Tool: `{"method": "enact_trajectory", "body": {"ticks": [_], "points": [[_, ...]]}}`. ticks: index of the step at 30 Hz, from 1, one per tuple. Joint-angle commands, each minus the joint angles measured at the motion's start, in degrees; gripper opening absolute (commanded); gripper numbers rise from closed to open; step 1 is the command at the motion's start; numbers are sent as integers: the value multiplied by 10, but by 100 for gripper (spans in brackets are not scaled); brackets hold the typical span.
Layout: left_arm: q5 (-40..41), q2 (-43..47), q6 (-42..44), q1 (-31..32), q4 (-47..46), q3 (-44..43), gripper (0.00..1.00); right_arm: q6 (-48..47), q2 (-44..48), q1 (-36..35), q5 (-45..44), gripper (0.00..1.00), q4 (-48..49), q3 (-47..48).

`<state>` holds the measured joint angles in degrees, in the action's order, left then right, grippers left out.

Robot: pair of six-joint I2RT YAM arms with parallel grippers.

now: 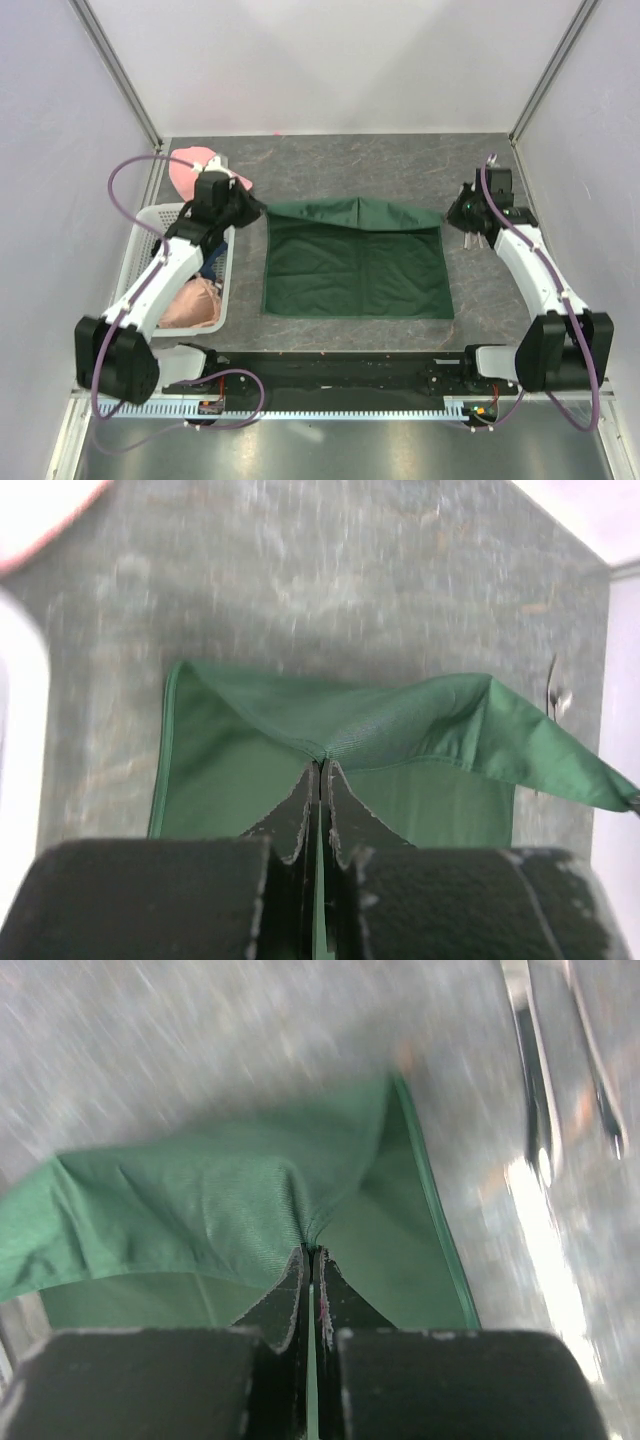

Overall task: Fold the napkin into a case and place the utensils inside
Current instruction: Fold and flatten the napkin at the center of the board.

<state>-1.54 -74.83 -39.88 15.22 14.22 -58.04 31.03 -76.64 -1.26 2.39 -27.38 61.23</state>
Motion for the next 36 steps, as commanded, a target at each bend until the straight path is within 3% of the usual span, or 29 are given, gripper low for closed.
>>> {"method": "enact_trajectory", "body": {"ticks": [1, 9, 15, 23, 36], "points": [[-37, 86, -27, 0, 65, 71, 2, -3, 74, 1, 31, 0, -85, -59], [-107, 157, -23, 2, 114, 182, 2, -2, 152, 1, 12, 0, -169, -134], [-94, 215, -35, 2, 146, 232, 2, 21, 190, 1, -33, 0, -213, -183], [-111, 208, -75, 2, 200, 240, 2, 63, 223, 1, -54, 0, -240, -216], [-93, 132, -82, 15, 153, 266, 2, 82, 164, 1, -64, 0, -172, -263]]}}
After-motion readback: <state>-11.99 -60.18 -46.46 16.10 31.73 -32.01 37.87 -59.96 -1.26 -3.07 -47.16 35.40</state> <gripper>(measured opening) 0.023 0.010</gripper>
